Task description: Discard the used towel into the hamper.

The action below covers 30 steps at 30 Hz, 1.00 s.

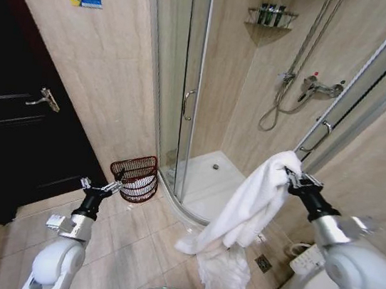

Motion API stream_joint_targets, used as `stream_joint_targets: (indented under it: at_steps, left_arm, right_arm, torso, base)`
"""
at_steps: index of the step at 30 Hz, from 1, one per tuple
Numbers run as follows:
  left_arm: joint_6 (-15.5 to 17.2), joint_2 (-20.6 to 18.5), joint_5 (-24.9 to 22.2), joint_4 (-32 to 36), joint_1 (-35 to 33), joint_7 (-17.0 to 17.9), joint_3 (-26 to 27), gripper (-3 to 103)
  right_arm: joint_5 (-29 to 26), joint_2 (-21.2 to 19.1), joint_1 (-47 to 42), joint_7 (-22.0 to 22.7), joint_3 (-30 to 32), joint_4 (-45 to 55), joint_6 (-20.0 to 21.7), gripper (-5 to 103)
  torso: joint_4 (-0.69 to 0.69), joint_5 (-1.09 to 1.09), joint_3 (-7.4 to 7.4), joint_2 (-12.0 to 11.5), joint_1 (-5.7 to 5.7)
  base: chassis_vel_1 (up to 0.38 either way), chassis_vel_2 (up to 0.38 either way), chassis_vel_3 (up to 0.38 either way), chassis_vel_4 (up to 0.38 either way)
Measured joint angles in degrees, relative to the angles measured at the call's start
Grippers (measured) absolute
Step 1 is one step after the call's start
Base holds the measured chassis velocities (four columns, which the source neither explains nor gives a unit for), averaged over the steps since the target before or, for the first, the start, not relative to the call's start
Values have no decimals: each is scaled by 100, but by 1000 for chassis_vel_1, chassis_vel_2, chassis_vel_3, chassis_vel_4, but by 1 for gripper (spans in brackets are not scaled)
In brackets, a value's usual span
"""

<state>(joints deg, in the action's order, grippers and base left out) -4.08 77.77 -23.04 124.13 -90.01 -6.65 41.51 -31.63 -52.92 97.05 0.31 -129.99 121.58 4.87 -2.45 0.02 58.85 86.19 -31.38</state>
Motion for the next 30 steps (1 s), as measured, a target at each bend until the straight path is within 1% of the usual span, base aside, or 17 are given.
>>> stream_joint_targets:
  at_steps: [2,7,9,12,13,17,18,21,22,23,24,25,26,27,28,29,30]
  left_arm:
    - [62,-2,51,11,39,60,-8,100]
    - [151,21,119,68,35,110,-23,100]
    - [155,24,124,85,18,113,-13,100]
    - [147,72,128,132,-51,115,38,100]
    - [147,72,128,132,-51,115,38,100]
    - [36,230,156,153,-172,86,66,100]
    - [36,230,156,153,-172,86,66,100]
    - [-75,355,179,197,-302,24,76,100]
    - [-75,355,179,197,-302,24,76,100]
    - [-102,380,187,207,-333,10,76,100]
    - [-136,414,205,219,-369,-7,75,100]
    - [-150,431,216,221,-383,-15,73,100]
    - [-150,431,216,221,-383,-15,73,100]
    - [-171,456,230,225,-402,-25,68,100]
    - [-194,486,247,250,-428,-33,61,100]
    - [-200,492,248,280,-448,-36,62,100]
    - [-200,492,248,280,-448,-36,62,100]
  right_arm:
    - [218,-80,436,250,-379,-332,-98,9]
    - [390,-385,843,414,-754,-289,-61,9]
    - [391,-426,852,424,-733,-135,35,9]
    - [173,-402,507,419,-219,562,359,9]
    - [173,-402,507,419,-219,562,359,9]
    - [-356,-206,-258,282,917,1198,580,9]
    - [-356,-206,-258,282,917,1198,580,9]
    - [-972,-13,-1019,185,2283,1580,587,9]
    - [-972,-13,-1019,185,2283,1580,587,9]
    - [-1216,39,-1247,161,2726,1684,585,9]
    - [-1616,134,-1542,126,3396,1792,562,9]
    - [-1868,201,-1701,117,3773,1838,543,9]
    - [-1868,201,-1701,117,3773,1838,543,9]
    - [-2181,317,-1891,121,4247,1878,538,9]
    - [-2705,563,-2194,184,4977,1906,552,9]
    - [-3053,758,-2450,255,5489,1905,570,9]
    - [-3053,758,-2450,255,5489,1905,570,9]
  torso:
    - [-1,-1,0,0,-1]
    - [-2,0,0,-1,-1]
    - [-1,-2,0,0,-1]
    - [-3,-4,-1,0,-1]
    - [-3,-4,-1,0,-1]
    - [0,1,-2,1,1]
    - [0,1,-2,1,1]
    - [-1,2,-1,0,0]
    - [-1,2,-1,0,0]
    - [1,-1,-1,1,0]
    - [1,-1,-2,1,0]
    - [1,-1,-2,1,1]
    - [1,-1,-2,1,1]
    - [2,0,-2,1,1]
    - [1,-3,-2,1,1]
    - [1,-2,-2,1,1]
    - [1,-2,-2,1,1]
  base:
    - [0,0,0,0]
    - [0,0,0,0]
    - [0,0,0,0]
    - [0,0,0,0]
    - [0,0,0,0]
    - [0,0,0,0]
    - [0,0,0,0]
    - [0,0,0,0]
    - [0,0,0,0]
    - [0,0,0,0]
    - [0,0,0,0]
    - [0,0,0,0]
    - [0,0,0,0]
    - [0,0,0,0]
    - [0,0,0,0]
    - [0,0,0,0]
    - [0,0,0,0]
